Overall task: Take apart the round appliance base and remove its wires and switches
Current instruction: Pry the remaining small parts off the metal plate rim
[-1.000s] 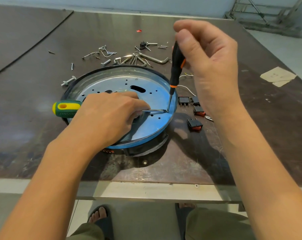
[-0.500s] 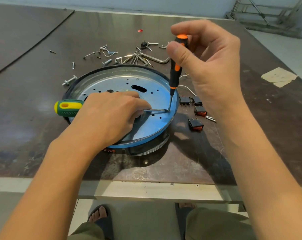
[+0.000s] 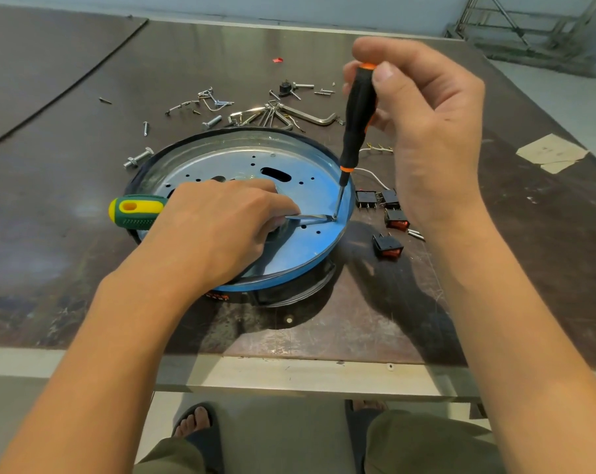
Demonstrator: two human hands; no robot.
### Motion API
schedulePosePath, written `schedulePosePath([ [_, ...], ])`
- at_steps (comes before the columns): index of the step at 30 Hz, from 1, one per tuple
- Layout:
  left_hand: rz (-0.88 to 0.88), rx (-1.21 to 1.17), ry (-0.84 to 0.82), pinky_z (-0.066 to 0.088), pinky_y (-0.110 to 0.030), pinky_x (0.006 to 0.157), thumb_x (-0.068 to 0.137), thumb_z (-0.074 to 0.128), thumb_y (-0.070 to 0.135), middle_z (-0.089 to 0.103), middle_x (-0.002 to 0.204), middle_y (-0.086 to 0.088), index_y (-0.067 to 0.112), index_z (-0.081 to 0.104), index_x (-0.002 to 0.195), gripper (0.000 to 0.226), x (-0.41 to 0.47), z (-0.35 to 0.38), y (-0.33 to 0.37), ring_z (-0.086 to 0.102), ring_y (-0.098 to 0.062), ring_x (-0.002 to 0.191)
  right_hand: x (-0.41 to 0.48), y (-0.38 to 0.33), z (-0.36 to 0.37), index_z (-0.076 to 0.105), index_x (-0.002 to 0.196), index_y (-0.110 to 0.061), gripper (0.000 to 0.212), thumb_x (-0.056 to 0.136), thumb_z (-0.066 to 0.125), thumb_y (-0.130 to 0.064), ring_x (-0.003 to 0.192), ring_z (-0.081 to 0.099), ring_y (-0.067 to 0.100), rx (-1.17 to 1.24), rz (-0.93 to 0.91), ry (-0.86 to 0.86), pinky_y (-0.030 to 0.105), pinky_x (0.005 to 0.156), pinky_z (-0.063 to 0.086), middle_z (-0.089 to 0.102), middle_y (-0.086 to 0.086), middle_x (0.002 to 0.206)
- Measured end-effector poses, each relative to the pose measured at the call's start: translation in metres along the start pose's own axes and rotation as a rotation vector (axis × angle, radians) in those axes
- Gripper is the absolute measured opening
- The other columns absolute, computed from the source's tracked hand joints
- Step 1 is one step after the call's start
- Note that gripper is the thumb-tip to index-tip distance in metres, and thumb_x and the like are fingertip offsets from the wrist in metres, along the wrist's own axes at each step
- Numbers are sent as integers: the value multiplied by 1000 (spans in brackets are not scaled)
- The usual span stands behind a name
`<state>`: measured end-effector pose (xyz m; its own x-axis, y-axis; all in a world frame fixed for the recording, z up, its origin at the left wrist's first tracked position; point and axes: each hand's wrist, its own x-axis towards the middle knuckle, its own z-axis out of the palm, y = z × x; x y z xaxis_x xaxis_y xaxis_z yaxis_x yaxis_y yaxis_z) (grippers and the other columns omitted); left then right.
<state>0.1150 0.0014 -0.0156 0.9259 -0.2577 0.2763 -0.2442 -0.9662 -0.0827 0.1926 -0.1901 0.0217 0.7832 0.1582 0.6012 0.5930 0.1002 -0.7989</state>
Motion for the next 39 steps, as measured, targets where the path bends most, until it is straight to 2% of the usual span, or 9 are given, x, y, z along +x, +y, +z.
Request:
schedulePosePath([
  [5, 12, 9, -7, 43, -31, 47, 98, 47, 26, 56, 97, 12, 40, 60, 105, 20, 0, 1, 0, 59, -22, 76, 1, 2, 1, 68, 115, -2, 24, 92, 72, -5, 91, 61, 21, -119, -59, -5, 37, 87, 56, 68, 12, 101],
  [10, 16, 0, 3, 42, -30, 48, 98, 48, 26, 57, 98, 13, 40, 60, 105, 20, 0, 2, -1, 60, -22, 78, -3, 1, 3, 65, 120, 2, 30, 96, 48, 7, 102, 68, 34, 30, 25, 30, 45, 88, 59, 68, 13, 103],
  [13, 15, 8, 13, 35, -28, 47, 98, 47, 27, 56, 97, 12, 39, 60, 105, 19, 0, 2, -1, 59, -22, 76, -2, 0, 4, 67, 116, 0, 22, 99, 53, -1, 90, 63, 18, -10, 17, 16, 37, 77, 54, 68, 2, 96],
  [16, 11, 17, -1, 42, -31, 48, 97, 48, 25, 55, 96, 11, 38, 60, 104, 19, 0, 2, -1, 59, -23, 75, 0, 0, 2, 68, 112, 0, 17, 96, 67, -5, 85, 59, 8, -73, -32, 3, 30, 82, 52, 66, 1, 93],
  [21, 13, 23, 7, 35, -29, 47, 98, 48, 26, 56, 96, 12, 39, 60, 105, 19, 0, 2, -1, 58, -23, 74, 0, 2, -2, 65, 120, 2, 24, 100, 52, 2, 94, 67, 25, 14, 39, 7, 37, 84, 57, 69, 13, 99],
  [24, 16, 4, -2, 42, -32, 49, 99, 45, 27, 56, 99, 13, 41, 58, 107, 20, 0, 2, -1, 60, -24, 79, -1, -1, -1, 67, 116, 1, 20, 100, 57, -2, 87, 63, 14, -21, 24, 1, 40, 79, 57, 67, 2, 93],
  [28, 11, 5, -5, 47, -35, 52, 99, 45, 27, 56, 97, 11, 39, 59, 106, 19, 0, 3, -1, 60, -24, 78, 0, -1, -1, 68, 116, -4, 20, 96, 66, -5, 87, 60, 9, -111, -22, -25, 50, 87, 58, 65, -2, 94],
  [33, 16, 0, 0, 39, -30, 50, 99, 44, 28, 57, 99, 12, 40, 59, 107, 21, 2, 4, -2, 60, -24, 81, -2, -2, 0, 65, 119, 1, 25, 99, 50, -1, 96, 66, 14, 7, 65, -2, 38, 83, 57, 69, 9, 100],
  [39, 13, 2, -3, 46, -33, 51, 99, 45, 27, 57, 100, 12, 40, 58, 108, 20, 1, 4, -2, 61, -25, 80, -2, -5, 0, 66, 117, -2, 22, 95, 69, -5, 86, 61, 8, -124, -44, -46, 41, 88, 57, 65, 0, 92],
])
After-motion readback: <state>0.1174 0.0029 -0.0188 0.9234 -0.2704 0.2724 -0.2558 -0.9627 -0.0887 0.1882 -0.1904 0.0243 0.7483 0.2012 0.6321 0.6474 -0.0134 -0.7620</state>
